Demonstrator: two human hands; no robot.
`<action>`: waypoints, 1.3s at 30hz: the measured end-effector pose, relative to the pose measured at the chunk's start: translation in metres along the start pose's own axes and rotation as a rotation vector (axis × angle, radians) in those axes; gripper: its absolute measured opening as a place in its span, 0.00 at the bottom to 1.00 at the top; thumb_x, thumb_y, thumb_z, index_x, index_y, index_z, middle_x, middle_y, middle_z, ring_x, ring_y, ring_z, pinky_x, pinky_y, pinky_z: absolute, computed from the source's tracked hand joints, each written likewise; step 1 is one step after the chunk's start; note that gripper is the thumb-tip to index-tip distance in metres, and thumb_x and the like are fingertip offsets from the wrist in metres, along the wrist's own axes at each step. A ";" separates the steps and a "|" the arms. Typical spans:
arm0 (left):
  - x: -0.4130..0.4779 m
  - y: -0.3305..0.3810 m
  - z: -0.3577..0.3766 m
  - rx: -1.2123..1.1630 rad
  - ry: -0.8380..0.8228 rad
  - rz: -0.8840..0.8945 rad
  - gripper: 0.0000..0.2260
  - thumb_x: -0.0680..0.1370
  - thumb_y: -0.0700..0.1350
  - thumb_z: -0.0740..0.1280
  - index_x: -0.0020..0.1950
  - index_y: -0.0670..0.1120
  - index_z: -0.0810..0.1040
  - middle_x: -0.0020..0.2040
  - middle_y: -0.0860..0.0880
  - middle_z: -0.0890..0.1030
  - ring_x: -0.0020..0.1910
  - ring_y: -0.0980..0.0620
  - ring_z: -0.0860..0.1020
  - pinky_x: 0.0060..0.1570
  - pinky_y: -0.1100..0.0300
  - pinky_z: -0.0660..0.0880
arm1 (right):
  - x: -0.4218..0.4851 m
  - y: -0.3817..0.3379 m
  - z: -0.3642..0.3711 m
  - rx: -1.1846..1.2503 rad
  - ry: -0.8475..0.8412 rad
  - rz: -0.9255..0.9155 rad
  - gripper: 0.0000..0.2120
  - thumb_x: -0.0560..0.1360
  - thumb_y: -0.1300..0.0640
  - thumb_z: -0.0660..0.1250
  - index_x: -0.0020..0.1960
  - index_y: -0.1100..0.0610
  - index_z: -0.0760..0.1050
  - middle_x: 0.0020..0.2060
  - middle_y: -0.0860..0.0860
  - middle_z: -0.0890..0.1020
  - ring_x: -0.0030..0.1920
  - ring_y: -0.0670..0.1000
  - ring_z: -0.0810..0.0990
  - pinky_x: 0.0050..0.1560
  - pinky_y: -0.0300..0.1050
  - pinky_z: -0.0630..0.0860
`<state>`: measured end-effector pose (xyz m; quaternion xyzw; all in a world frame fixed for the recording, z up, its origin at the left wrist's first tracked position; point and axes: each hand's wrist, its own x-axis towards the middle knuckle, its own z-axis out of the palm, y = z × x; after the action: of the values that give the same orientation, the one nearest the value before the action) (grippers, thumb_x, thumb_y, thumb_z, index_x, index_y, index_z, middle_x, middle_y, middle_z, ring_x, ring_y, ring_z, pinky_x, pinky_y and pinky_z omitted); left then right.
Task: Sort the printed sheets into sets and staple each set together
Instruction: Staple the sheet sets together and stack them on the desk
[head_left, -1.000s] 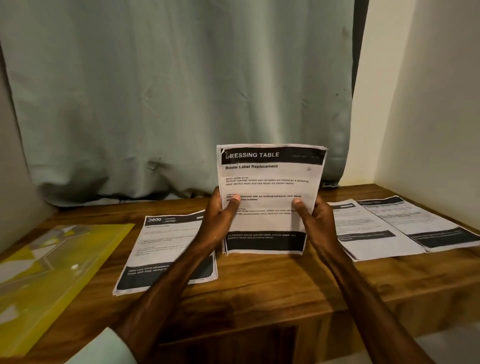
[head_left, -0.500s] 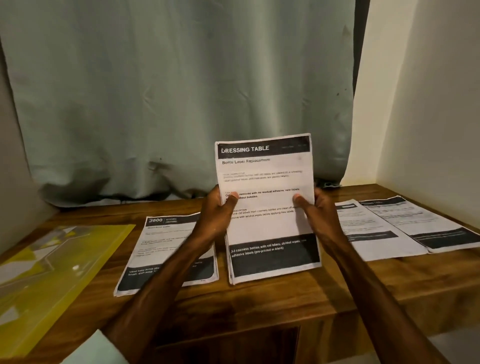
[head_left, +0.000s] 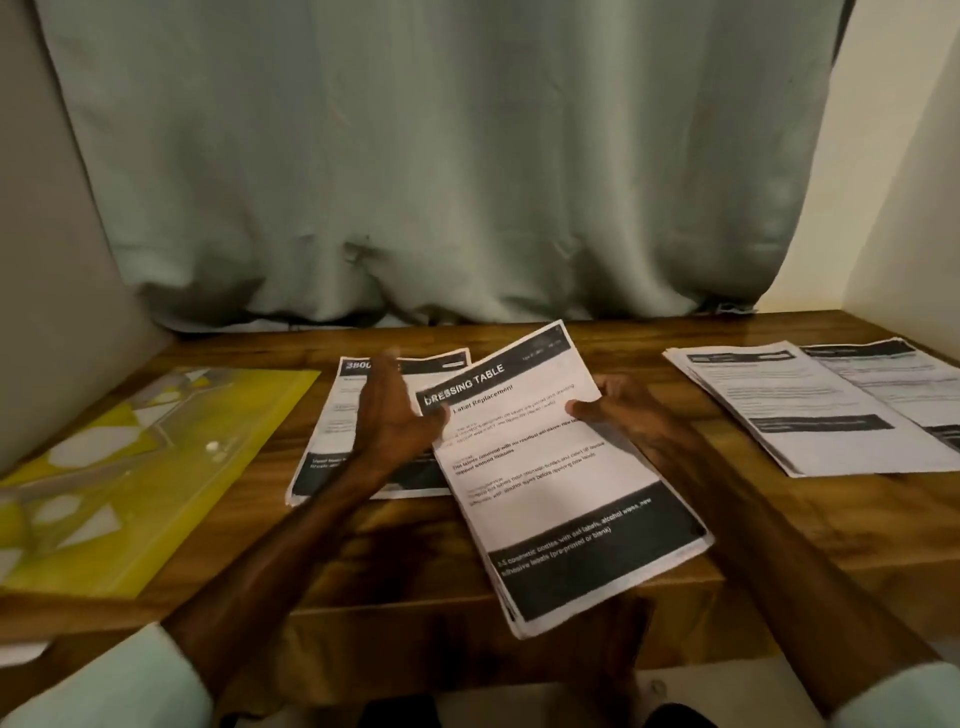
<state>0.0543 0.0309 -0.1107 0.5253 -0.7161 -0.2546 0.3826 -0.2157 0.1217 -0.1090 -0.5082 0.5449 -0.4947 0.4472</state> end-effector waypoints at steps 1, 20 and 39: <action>0.004 -0.002 0.004 0.056 0.040 0.068 0.40 0.73 0.45 0.79 0.78 0.44 0.60 0.75 0.45 0.69 0.73 0.44 0.68 0.74 0.47 0.66 | 0.005 0.006 0.003 -0.004 -0.024 0.011 0.21 0.74 0.57 0.76 0.62 0.66 0.77 0.57 0.57 0.86 0.55 0.60 0.86 0.57 0.60 0.82; 0.068 -0.003 0.081 -0.087 -0.118 0.486 0.12 0.81 0.51 0.71 0.60 0.46 0.83 0.53 0.50 0.85 0.46 0.56 0.82 0.50 0.57 0.77 | 0.065 0.006 0.014 -0.128 0.105 -0.150 0.06 0.79 0.64 0.70 0.55 0.60 0.82 0.46 0.55 0.88 0.42 0.54 0.88 0.38 0.44 0.83; 0.103 -0.019 0.013 -0.580 -0.246 -0.027 0.13 0.75 0.44 0.77 0.57 0.39 0.84 0.47 0.43 0.88 0.42 0.46 0.85 0.38 0.63 0.82 | 0.075 0.028 -0.008 0.064 0.540 -0.228 0.07 0.81 0.59 0.69 0.54 0.63 0.80 0.48 0.54 0.88 0.45 0.55 0.87 0.45 0.47 0.84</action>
<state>0.0380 -0.0736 -0.1043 0.3689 -0.6474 -0.5153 0.4234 -0.2327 0.0470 -0.1350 -0.4018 0.5679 -0.6758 0.2435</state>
